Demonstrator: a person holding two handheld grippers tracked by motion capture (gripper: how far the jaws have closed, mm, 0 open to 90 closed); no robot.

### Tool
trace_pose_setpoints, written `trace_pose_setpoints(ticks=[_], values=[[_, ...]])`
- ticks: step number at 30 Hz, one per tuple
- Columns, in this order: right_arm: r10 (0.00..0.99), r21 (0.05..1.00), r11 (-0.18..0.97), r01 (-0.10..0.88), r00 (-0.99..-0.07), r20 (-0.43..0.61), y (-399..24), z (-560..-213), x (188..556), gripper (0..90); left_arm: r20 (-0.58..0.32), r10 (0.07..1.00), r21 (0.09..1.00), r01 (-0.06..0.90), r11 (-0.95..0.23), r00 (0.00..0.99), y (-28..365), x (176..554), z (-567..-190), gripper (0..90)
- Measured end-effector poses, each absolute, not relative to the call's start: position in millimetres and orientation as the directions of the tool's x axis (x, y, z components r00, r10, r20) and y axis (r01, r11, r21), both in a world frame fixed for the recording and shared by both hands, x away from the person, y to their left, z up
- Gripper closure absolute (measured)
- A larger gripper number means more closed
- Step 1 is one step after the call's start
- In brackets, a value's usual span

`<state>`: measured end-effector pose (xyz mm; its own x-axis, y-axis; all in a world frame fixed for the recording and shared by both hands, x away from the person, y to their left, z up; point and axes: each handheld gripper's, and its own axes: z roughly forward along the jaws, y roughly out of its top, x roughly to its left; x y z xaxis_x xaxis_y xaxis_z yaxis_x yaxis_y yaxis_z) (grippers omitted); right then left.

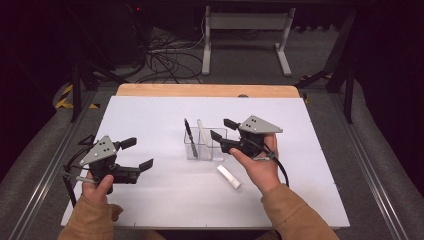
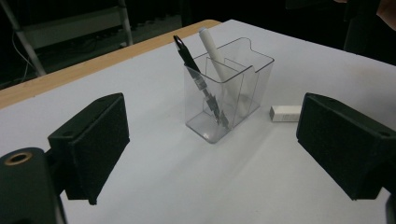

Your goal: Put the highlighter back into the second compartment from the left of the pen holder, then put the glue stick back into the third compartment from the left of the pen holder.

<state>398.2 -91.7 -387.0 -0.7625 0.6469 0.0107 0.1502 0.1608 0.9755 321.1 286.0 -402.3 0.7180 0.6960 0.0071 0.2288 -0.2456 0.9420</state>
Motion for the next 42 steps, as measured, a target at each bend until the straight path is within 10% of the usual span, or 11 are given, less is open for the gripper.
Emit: trace_pose_setpoints(ticks=[42], values=[[0.654, 0.853, 0.411, 0.322, -0.756, -0.030, -122, -434, 353, 34.1, 0.022, 0.655, 0.943, 0.202, -0.265, 0.755, 281, 321, -399, 8.4]])
